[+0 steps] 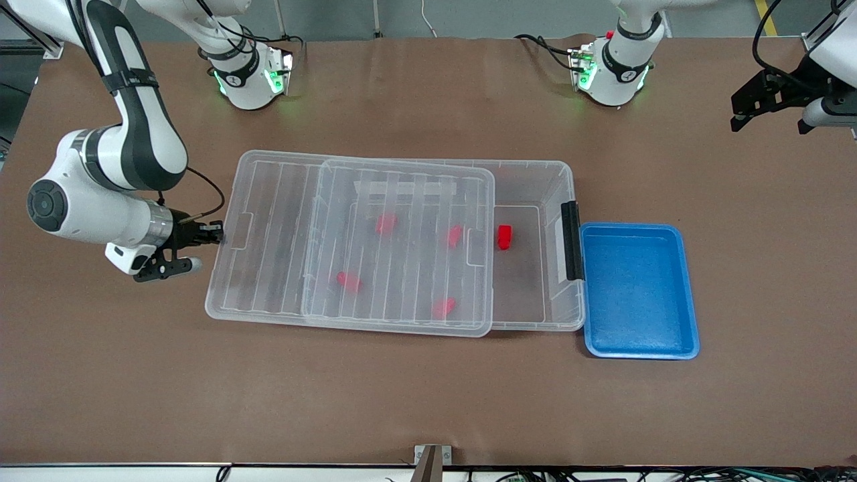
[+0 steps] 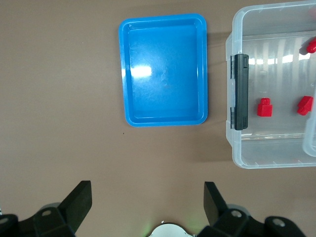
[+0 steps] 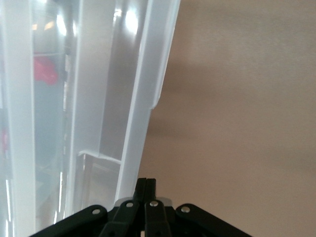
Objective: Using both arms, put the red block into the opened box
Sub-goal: 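Push the clear lid back over the box with the right gripper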
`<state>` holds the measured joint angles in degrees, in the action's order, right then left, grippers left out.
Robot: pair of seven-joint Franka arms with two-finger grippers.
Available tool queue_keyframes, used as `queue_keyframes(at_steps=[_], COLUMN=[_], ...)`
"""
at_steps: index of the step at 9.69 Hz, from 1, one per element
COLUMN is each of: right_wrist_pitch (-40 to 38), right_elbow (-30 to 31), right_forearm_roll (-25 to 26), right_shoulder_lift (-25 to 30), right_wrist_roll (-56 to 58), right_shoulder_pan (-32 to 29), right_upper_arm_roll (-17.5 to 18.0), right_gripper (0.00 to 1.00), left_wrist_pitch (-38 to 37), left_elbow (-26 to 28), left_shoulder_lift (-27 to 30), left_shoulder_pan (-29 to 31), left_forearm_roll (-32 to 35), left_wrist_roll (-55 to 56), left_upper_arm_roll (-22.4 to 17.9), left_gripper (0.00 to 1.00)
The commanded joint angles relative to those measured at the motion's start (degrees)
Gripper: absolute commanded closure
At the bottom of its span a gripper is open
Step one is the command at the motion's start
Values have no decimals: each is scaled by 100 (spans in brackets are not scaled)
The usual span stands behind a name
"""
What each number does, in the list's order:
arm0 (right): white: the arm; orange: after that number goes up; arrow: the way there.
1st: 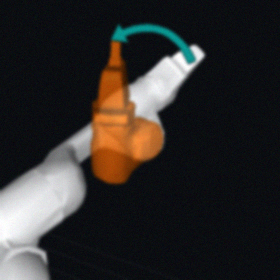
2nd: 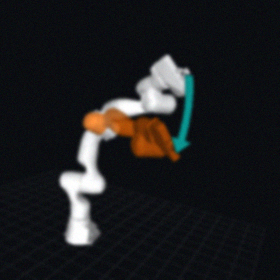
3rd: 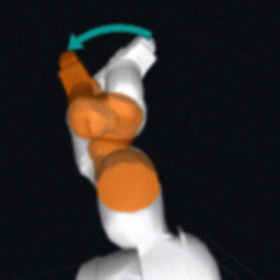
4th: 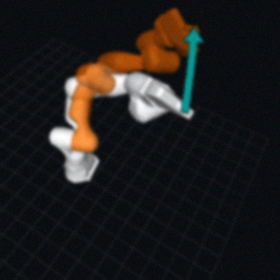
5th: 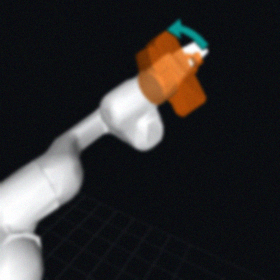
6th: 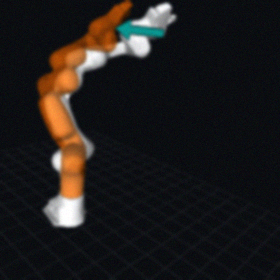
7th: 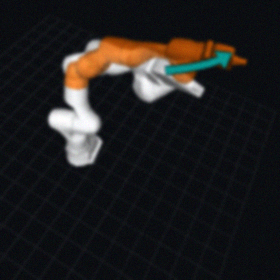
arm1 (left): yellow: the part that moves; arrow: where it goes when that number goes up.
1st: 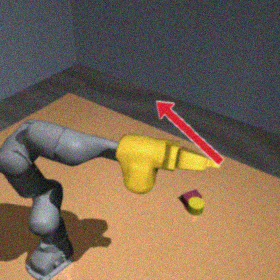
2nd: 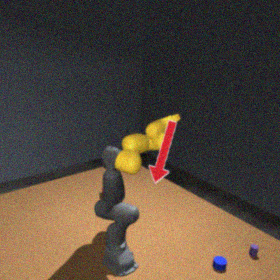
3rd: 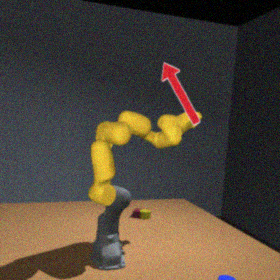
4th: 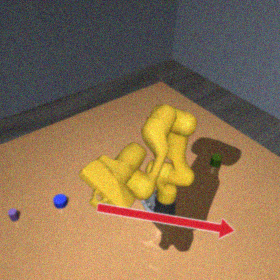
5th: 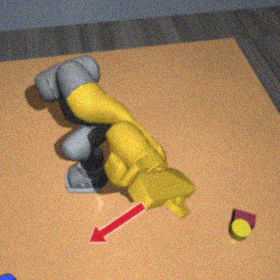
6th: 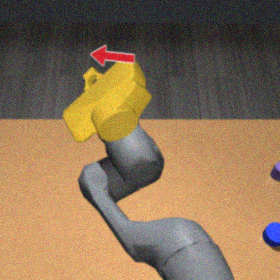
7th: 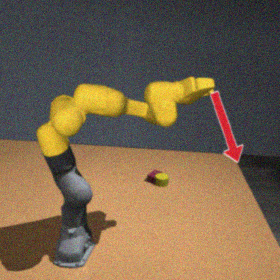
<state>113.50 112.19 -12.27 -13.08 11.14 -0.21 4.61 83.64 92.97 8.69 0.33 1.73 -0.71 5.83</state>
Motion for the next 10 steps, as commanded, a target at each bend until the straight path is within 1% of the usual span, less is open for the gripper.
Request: queue_keyframes(at_steps=[1, 3, 5, 9, 10], right_wrist_pitch=[-64, -47, -21, -38, -38], right_elbow=[-179, -268, -303, -619, -619], right_forearm_roll=[-126, -135, -450, -487, -574], right_shoulder_lift=[-80, -168, -264, -502, -502], right_wrist_roll=[-392, -691, -772, -1280, -1290], right_shoulder_pan=[319, 574, 706, 944, 962], right_upper_arm_roll=[-4, 5, -4, 67, 75], right_gripper=[100, 100, 100, 100, 100], left_wrist_pitch=[99, 161, 187, 187, 187], left_elbow=[160, 169, 160, 160, 160], left_shoulder_lift=[-104, -131, -175, -184, -184], left_shoulder_pan=[20, 20, 29, 29, 37], left_forearm_roll=[-67, -59, -58, -58, -50], left_wrist_roll=[62, 220, 264, 256, 256], left_upper_arm_roll=[-29, -38, -56, -65, -73], left_gripper=[0, 0, 0, 0, 0])
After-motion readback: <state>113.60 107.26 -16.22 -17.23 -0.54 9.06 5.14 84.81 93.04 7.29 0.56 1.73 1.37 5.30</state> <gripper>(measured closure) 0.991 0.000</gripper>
